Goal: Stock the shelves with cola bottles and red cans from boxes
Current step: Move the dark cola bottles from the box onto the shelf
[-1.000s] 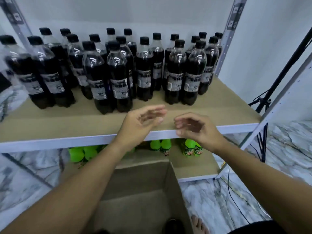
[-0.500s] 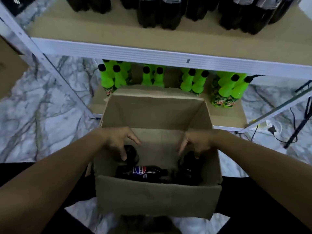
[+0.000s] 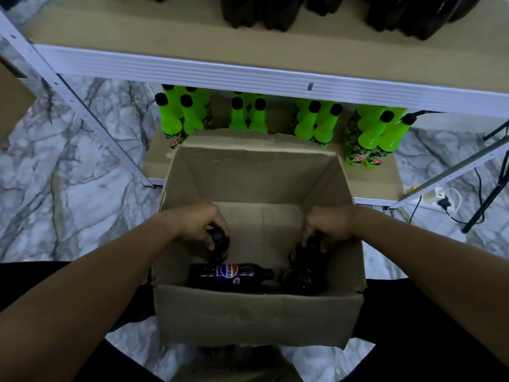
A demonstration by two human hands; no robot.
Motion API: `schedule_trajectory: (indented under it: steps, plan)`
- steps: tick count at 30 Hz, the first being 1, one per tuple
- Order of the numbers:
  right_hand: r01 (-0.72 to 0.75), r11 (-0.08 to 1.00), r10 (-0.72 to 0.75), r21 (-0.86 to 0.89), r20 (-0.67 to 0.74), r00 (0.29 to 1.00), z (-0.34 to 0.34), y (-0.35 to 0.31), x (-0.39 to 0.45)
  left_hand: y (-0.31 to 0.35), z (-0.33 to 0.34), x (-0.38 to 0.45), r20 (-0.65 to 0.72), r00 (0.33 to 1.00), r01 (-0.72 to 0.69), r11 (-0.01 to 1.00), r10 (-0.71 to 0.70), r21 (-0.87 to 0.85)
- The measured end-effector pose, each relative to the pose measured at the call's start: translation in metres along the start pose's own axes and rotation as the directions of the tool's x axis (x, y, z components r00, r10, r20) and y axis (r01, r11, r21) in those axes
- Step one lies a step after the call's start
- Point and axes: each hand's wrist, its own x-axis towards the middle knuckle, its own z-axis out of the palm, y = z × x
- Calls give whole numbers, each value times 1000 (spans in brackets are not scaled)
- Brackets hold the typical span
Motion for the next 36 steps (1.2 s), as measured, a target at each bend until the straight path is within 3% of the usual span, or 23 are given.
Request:
schedule_trajectory:
  steps: [8, 13, 16, 20, 24, 27, 31, 33, 36]
  plan:
    - [-12, 986, 65, 169, -315, 947, -8, -17, -20, 29, -20, -15, -194, 980, -69, 982, 34, -176]
    - [81, 954, 87, 290, -523, 848, -38, -34, -57, 68, -62, -29, -256, 960, -159, 973, 113, -165]
    - [156, 942, 85, 297, -661, 746, -56, -42, -84, 96, -92, -40, -346, 921, -261, 941, 177, -213]
    - [357, 840, 181, 408, -832, 524, -80, -54, -120, 133, -136, -52, -530, 815, -470, 802, 234, -369]
    - [572, 728, 319, 377, -926, 204, -105, -65, -149, 173, -173, -54, -732, 654, -644, 647, 190, -408]
    - [695, 656, 428, 294, -904, -22, -127, -74, -166, 212, -193, -48, -839, 533, -756, 508, 110, -413]
    - [621, 769, 459, 156, -810, -365, -159, -76, -184, 262, -218, -30, -908, 416, -836, 413, 50, -361]
    - [526, 836, 436, 154, -769, -468, -173, -70, -195, 286, -230, -21, -918, 393, -845, 417, 60, -334]
    - [419, 895, 388, 152, -728, -565, -193, -56, -223, 324, -248, -3, -927, 358, -866, 411, 112, -285]
